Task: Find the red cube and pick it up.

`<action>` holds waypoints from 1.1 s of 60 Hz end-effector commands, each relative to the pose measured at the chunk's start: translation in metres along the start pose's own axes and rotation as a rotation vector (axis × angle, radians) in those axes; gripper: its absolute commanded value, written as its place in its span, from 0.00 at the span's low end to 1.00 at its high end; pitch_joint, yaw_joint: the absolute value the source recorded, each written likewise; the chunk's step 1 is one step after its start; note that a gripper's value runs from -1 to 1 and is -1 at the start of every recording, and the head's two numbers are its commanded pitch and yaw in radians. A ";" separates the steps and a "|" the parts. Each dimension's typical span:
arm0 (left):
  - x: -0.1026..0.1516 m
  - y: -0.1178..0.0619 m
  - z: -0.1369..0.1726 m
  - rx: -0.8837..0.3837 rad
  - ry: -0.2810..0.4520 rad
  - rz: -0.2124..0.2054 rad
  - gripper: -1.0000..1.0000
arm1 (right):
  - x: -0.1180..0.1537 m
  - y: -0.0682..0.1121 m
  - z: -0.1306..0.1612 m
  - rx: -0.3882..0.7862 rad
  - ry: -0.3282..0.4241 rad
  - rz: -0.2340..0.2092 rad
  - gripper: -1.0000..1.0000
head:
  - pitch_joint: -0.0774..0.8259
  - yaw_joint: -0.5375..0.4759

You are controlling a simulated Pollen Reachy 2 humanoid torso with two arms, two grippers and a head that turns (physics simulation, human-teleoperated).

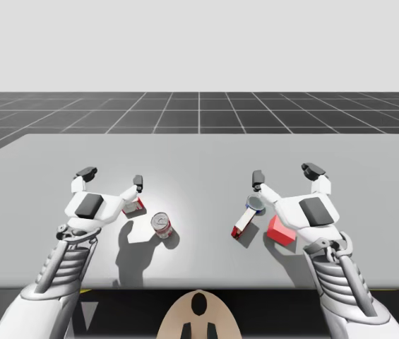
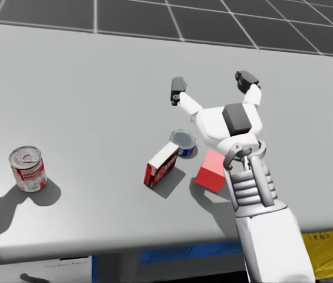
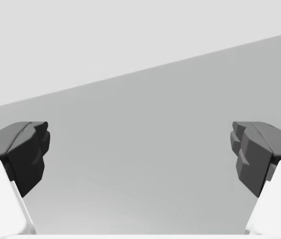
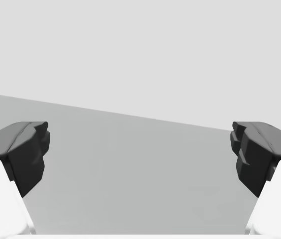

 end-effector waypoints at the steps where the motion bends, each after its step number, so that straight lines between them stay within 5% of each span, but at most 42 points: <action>1: 0.001 -0.001 0.000 -0.006 -0.002 0.001 0.00 | 0.000 0.000 0.000 0.002 -0.001 0.005 0.00 | 0.87 0.21; 21: 0.000 -0.002 0.000 -0.008 -0.001 0.006 0.00 | 0.000 0.001 0.002 0.010 0.006 0.001 0.00 | 0.92 0.11; 24: 0.000 -0.003 0.000 -0.004 0.001 0.009 0.00 | 0.006 0.000 0.007 0.014 0.008 -0.027 0.00 | 0.92 0.11; 33: 0.001 -0.002 0.001 -0.001 0.003 0.015 0.00 | 0.022 -0.002 0.033 0.019 0.019 -0.041 0.00 | 0.91 0.12; 36: 0.001 -0.002 0.002 -0.002 0.004 0.017 0.00 | 0.028 -0.004 0.045 0.066 0.028 -0.093 0.00 | 0.91 0.12; 42: 0.001 -0.002 0.002 -0.003 0.004 0.018 0.00 | 0.030 -0.004 0.066 0.070 0.028 -0.077 0.00 | 0.90 0.12; 51: 0.000 -0.002 0.002 -0.004 0.005 0.019 0.00 | 0.019 -0.007 0.090 0.030 0.063 -0.070 0.00 | 0.89 0.12; 66: 0.000 -0.003 0.001 -0.004 0.006 0.014 0.00 | -0.018 -0.008 0.105 -0.014 0.125 -0.134 0.00 | 0.89 0.12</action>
